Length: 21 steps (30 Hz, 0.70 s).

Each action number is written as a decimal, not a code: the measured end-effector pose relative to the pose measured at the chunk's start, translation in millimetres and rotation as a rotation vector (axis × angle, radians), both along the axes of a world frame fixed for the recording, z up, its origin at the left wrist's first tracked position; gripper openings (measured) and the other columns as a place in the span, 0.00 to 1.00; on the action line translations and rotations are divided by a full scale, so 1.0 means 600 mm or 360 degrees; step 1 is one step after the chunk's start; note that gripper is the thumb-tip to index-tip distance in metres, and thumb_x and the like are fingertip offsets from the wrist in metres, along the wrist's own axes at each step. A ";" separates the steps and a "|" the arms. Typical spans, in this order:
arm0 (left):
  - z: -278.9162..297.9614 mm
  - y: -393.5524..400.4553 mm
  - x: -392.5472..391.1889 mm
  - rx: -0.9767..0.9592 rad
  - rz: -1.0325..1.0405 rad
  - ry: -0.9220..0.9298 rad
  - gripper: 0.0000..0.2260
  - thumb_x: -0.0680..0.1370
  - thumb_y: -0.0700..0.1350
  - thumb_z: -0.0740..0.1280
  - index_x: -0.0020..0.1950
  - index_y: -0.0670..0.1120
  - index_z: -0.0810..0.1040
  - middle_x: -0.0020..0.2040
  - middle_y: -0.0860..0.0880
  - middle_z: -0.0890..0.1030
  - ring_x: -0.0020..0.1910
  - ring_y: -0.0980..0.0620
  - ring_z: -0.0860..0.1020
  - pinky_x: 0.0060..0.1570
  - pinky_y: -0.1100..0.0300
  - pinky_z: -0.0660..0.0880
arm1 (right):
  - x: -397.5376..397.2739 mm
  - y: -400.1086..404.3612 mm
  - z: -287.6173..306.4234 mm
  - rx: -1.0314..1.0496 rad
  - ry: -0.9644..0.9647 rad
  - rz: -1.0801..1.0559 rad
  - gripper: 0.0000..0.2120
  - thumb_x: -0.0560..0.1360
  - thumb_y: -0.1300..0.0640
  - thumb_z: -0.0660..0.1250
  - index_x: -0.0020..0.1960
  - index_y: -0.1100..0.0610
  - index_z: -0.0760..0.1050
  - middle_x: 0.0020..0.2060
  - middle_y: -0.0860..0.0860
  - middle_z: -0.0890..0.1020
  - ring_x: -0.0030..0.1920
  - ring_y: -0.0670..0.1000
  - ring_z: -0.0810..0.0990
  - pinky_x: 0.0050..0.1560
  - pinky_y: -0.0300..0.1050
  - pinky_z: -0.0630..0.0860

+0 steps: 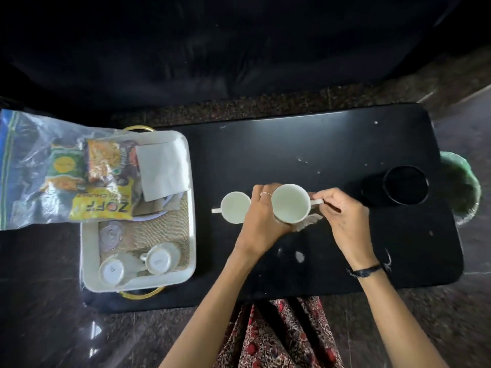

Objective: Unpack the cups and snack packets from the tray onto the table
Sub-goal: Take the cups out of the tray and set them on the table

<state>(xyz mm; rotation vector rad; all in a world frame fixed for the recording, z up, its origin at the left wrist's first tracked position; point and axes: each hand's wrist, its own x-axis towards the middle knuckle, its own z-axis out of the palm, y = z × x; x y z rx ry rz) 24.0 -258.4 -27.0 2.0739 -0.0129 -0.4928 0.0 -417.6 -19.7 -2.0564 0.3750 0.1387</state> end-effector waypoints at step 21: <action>-0.132 -0.083 -0.021 0.0003 0.0239 -0.0023 0.31 0.63 0.41 0.79 0.62 0.47 0.71 0.57 0.53 0.66 0.55 0.69 0.68 0.49 0.84 0.62 | 0.016 -0.081 -0.133 -0.0076 0.0163 0.0089 0.06 0.74 0.68 0.65 0.47 0.60 0.78 0.45 0.53 0.85 0.47 0.50 0.83 0.49 0.49 0.80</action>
